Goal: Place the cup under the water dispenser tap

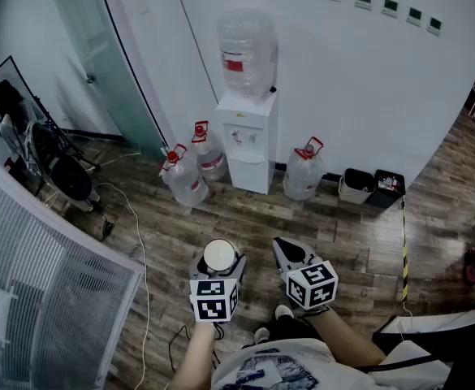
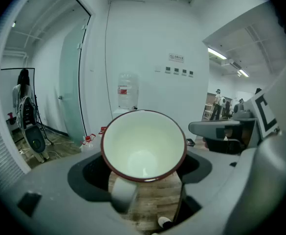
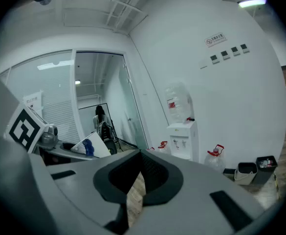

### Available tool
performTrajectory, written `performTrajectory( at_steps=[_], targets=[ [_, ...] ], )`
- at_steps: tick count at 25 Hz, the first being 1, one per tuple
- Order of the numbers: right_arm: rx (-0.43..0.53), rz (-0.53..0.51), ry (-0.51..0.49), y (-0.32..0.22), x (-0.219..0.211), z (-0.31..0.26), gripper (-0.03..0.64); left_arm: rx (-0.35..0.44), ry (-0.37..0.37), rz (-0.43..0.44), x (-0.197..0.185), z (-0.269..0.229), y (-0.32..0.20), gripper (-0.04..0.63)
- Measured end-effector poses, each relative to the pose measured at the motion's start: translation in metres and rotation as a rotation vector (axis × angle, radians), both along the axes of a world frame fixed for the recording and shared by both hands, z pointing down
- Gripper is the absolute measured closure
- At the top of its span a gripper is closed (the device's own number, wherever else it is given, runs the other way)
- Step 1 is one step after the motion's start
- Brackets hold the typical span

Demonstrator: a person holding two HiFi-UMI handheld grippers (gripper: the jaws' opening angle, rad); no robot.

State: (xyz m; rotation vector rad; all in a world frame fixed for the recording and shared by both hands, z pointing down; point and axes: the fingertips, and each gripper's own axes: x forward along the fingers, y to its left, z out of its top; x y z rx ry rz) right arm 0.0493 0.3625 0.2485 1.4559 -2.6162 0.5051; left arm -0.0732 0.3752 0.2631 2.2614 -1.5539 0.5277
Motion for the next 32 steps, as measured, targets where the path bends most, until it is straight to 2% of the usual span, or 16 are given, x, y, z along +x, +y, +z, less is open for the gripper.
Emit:
performTrajectory(
  at_steps=[6, 11, 19, 24, 32],
  targets=[
    [0.046, -0.031, 0.001, 0.039, 0.000, -0.017, 0.597, 0.019, -0.005, 0.023, 0.019, -0.008, 0.042, 0.166],
    [0.056, -0.074, -0.029, 0.048, 0.017, -0.025, 0.597, 0.030, -0.005, 0.025, 0.046, -0.016, 0.053, 0.166],
    [0.038, -0.074, -0.079, 0.049, 0.052, -0.016, 0.597, 0.023, 0.007, 0.011, 0.073, -0.011, 0.061, 0.166],
    [0.037, -0.065, -0.080, 0.039, 0.068, -0.012, 0.597, 0.023, 0.008, -0.010, 0.079, -0.006, 0.056, 0.166],
    [0.019, -0.070, -0.060, 0.006, 0.063, -0.004, 0.597, 0.038, 0.019, -0.022, 0.074, -0.008, 0.015, 0.166]
  ],
)
